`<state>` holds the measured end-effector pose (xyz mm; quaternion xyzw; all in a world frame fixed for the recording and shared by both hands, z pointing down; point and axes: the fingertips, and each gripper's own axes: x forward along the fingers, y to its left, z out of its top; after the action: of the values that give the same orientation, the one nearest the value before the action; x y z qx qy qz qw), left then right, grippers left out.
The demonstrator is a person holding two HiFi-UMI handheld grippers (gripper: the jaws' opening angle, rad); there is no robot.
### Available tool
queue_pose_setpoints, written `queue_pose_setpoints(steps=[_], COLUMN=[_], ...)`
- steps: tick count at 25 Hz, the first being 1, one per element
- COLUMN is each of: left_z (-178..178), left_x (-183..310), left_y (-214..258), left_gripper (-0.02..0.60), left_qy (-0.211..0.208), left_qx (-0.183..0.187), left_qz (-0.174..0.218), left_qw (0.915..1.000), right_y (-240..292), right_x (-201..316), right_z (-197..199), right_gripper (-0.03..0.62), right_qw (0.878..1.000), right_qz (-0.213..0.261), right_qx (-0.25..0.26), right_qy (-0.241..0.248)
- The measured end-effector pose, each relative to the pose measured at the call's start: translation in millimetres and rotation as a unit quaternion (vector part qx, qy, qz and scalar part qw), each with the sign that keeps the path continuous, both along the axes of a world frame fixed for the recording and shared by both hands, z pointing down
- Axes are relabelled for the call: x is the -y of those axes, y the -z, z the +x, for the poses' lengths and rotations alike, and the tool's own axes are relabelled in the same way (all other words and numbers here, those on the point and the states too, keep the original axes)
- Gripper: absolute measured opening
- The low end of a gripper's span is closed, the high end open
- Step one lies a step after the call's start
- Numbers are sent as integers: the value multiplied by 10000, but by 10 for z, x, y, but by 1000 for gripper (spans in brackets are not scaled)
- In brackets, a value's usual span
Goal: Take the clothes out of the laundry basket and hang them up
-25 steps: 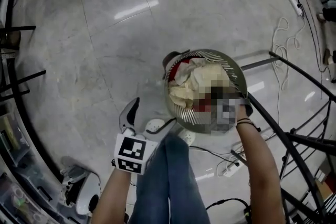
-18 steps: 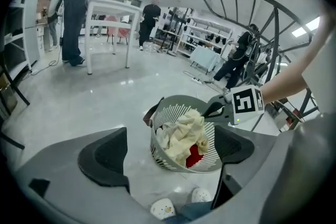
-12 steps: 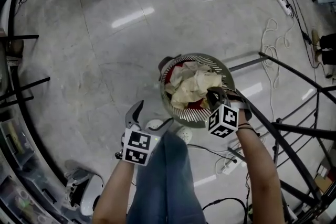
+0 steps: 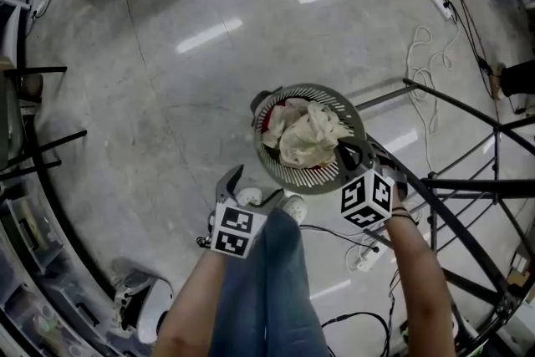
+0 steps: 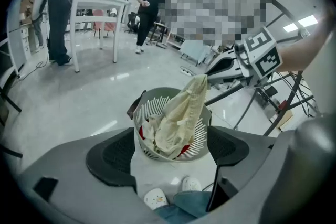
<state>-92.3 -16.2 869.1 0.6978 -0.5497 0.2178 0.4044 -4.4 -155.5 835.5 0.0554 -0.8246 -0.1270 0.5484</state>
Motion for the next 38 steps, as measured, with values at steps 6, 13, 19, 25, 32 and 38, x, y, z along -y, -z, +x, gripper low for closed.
queue_pose_setpoints(steps=[6,13,19,25,32,38], left_z=[232,369,359,415,553,647], left_x=[50,89,77,102,237,250], left_y=[247,758,1323,1879,2489,2893], left_gripper=[422,416,410,397,388,388], left_qy=[-271,-316,-216,-389,-643,-953], left_qx=[35,76,83,144,180,330], left_qz=[85,196,294,442,725,929], left_qw=[9996,9993,9993,9982,9951,9906], right_y=[585,1230,1822,2437,3175,3755], right_x=[-15,-74,-124,-226,-192,-145], right_z=[11,65,99,142,125,181], right_gripper=[12,12,12,12,12,12], right_qw=[9990,9976,9962,9952,9907,9865], right_qz=[124,268,381,527,593,648], right_qx=[339,467,482,471,677,884], right_qy=[-262,-435,-624,-681,-1019,-1214])
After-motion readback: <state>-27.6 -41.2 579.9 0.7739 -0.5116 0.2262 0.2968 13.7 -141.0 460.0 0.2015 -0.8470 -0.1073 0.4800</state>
